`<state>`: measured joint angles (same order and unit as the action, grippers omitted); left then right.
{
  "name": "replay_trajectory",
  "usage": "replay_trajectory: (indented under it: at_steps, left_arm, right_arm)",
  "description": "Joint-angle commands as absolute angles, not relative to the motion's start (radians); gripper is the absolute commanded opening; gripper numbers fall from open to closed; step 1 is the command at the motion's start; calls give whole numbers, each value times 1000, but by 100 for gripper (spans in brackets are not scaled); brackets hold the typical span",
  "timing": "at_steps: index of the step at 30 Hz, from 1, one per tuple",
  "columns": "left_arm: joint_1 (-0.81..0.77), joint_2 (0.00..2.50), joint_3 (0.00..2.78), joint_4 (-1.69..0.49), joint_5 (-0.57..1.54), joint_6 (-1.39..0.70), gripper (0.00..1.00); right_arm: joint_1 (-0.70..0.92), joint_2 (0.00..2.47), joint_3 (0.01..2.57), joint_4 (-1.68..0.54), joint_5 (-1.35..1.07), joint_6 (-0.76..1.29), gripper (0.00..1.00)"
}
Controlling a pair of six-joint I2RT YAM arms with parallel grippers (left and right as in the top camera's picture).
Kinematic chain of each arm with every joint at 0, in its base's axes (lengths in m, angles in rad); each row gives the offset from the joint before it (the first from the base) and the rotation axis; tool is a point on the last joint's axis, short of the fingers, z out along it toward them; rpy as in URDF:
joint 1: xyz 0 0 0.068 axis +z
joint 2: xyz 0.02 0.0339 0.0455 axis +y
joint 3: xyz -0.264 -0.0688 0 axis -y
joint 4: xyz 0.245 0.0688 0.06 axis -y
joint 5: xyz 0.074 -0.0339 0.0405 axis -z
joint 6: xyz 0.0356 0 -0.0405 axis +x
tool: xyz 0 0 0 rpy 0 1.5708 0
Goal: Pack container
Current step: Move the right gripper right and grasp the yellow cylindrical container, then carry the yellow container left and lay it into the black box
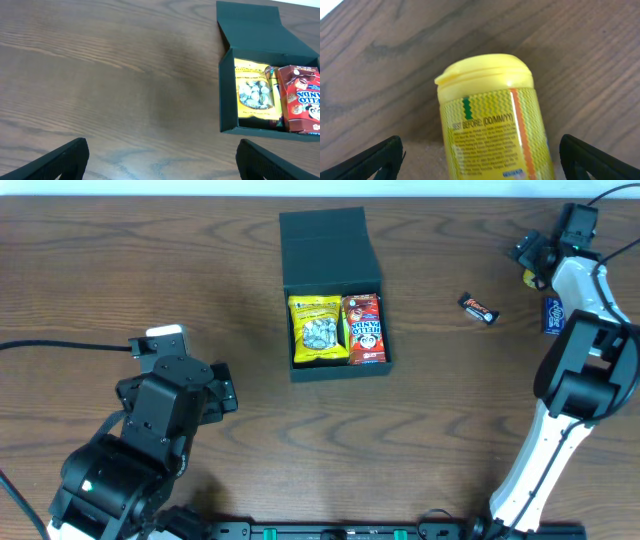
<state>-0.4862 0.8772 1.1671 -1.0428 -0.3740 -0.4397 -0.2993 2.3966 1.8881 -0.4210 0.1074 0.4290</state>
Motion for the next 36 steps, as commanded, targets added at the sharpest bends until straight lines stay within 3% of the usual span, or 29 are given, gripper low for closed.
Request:
replay_trajectory:
  at_steps: [1, 15, 23, 28, 36]
  left_arm:
    - [-484, 876, 1176, -1044, -392, -426, 95]
    - [-484, 876, 1176, -1044, -392, -426, 95]
    - [-484, 876, 1176, -1044, -392, -426, 95]
    - [-484, 876, 1176, -1044, -392, -426, 95]
    - [-484, 876, 1176, -1044, -392, -426, 95]
  right_arm:
    - [-307, 2423, 1886, -410, 96, 429, 99]
    - [-307, 2424, 1886, -408, 44, 429, 43]
    - [-307, 2411, 1900, -412, -96, 429, 20]
    - [-302, 2345, 1903, -412, -173, 399, 10]
    - [-243, 2180, 1903, -418, -356, 215, 4]
